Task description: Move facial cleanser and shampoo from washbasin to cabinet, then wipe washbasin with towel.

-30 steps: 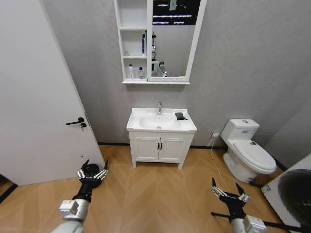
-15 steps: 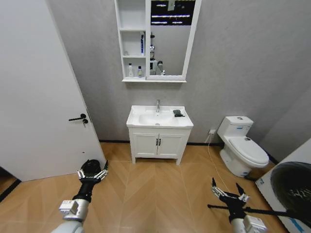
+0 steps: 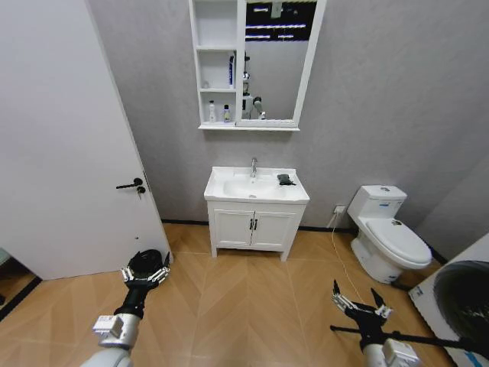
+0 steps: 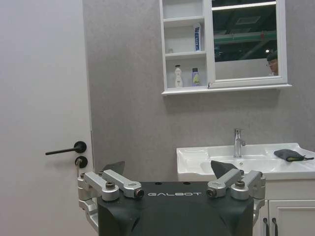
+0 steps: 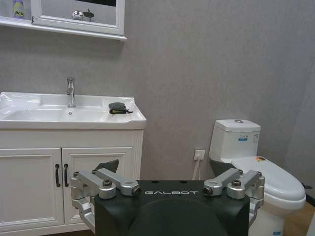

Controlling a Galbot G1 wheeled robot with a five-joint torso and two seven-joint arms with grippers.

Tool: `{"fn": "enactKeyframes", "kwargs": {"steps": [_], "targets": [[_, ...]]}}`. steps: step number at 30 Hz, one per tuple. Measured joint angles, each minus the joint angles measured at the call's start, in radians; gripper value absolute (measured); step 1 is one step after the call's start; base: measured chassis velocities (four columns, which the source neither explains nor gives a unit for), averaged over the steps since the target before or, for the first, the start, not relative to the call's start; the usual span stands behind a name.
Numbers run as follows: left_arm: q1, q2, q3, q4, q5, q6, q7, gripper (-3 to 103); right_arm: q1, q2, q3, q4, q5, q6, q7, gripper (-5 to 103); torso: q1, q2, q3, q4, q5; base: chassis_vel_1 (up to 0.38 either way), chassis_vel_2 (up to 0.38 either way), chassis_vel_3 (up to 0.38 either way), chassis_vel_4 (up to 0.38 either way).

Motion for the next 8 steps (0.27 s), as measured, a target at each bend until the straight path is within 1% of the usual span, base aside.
{"fn": "enactKeyframes", "kwargs": {"steps": [8], "targets": [[0.000, 0.000, 0.000, 0.000, 0.000, 0.000, 0.000, 99, 0.000, 0.000, 0.000, 0.000, 0.000, 0.000, 0.000, 100, 0.000, 0.000, 0.000, 0.0001, 0.0000, 0.000, 0.000, 0.000, 0.000]]}}
